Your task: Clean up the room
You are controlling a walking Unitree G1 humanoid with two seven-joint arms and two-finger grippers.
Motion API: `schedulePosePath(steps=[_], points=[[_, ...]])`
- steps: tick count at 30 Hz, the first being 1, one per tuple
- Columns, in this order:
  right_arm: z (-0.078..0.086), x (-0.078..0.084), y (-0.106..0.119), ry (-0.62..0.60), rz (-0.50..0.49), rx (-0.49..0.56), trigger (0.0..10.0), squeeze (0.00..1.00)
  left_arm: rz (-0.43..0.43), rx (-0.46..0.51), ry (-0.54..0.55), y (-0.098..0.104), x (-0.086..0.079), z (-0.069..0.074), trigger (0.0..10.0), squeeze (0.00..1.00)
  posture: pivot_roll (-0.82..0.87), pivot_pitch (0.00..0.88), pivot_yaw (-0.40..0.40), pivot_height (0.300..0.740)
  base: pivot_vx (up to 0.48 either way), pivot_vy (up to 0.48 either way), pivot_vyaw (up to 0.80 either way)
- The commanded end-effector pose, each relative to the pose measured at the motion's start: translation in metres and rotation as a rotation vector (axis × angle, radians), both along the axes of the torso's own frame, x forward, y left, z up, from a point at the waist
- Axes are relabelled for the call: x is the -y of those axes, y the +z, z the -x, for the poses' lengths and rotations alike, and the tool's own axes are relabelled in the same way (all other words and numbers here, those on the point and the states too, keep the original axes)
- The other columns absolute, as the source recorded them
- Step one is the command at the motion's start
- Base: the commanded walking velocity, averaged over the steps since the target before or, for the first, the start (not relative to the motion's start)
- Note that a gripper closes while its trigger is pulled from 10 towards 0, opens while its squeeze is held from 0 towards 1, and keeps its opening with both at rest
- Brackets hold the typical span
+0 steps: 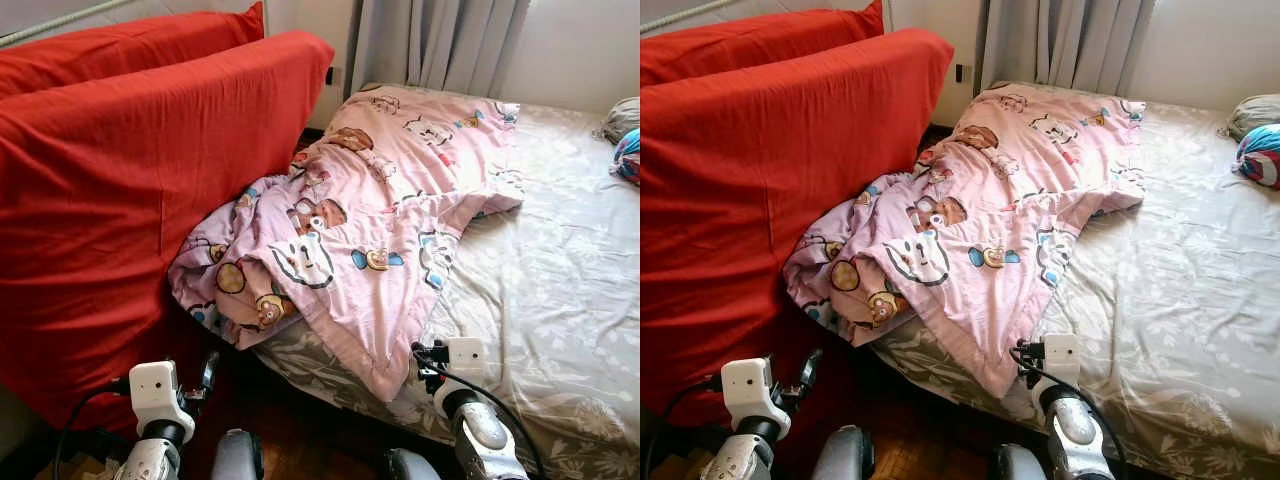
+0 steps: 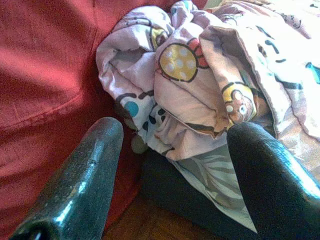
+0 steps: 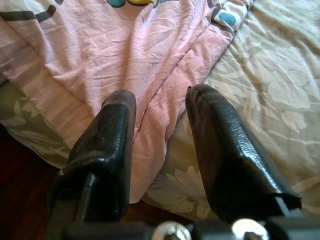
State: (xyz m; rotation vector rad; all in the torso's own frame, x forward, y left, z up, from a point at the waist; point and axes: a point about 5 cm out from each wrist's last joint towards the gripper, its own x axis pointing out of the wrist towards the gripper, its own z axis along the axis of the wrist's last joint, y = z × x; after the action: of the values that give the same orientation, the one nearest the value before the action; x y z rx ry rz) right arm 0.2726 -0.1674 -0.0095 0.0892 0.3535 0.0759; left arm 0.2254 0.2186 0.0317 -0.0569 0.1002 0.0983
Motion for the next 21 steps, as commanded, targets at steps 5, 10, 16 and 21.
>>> schedulePosePath(steps=[5, 10, 16, 21], points=[[0.0007, -0.0022, -0.0023, 0.020, -0.006, -0.023, 10.0, 0.00, -0.005, -0.010, -0.010, 0.0017, 0.0011, 0.0016, 10.0, 0.00, 0.07, 0.091, -0.041, 0.606, 0.195, 0.000, 0.00], [0.0025, -0.0043, -0.0047, 0.034, -0.009, -0.038, 10.0, 0.00, -0.006, -0.014, -0.012, 0.0019, 0.0009, 0.0019, 10.0, 0.00, 0.07, 0.092, -0.042, 0.606, 0.273, 0.000, 0.00], [0.0034, -0.0062, -0.0063, 0.051, -0.009, -0.054, 10.0, 0.00, -0.005, -0.024, -0.011, -0.0006, -0.0010, 0.0022, 10.0, 0.00, 0.07, 0.089, -0.044, 0.606, 0.291, 0.000, 0.00], [0.0032, -0.0062, -0.0066, 0.057, -0.009, -0.059, 10.0, 0.00, -0.003, -0.029, -0.012, -0.0020, -0.0012, 0.0016, 10.0, 0.00, 0.07, 0.088, -0.045, 0.606, 0.307, 0.000, 0.00]])
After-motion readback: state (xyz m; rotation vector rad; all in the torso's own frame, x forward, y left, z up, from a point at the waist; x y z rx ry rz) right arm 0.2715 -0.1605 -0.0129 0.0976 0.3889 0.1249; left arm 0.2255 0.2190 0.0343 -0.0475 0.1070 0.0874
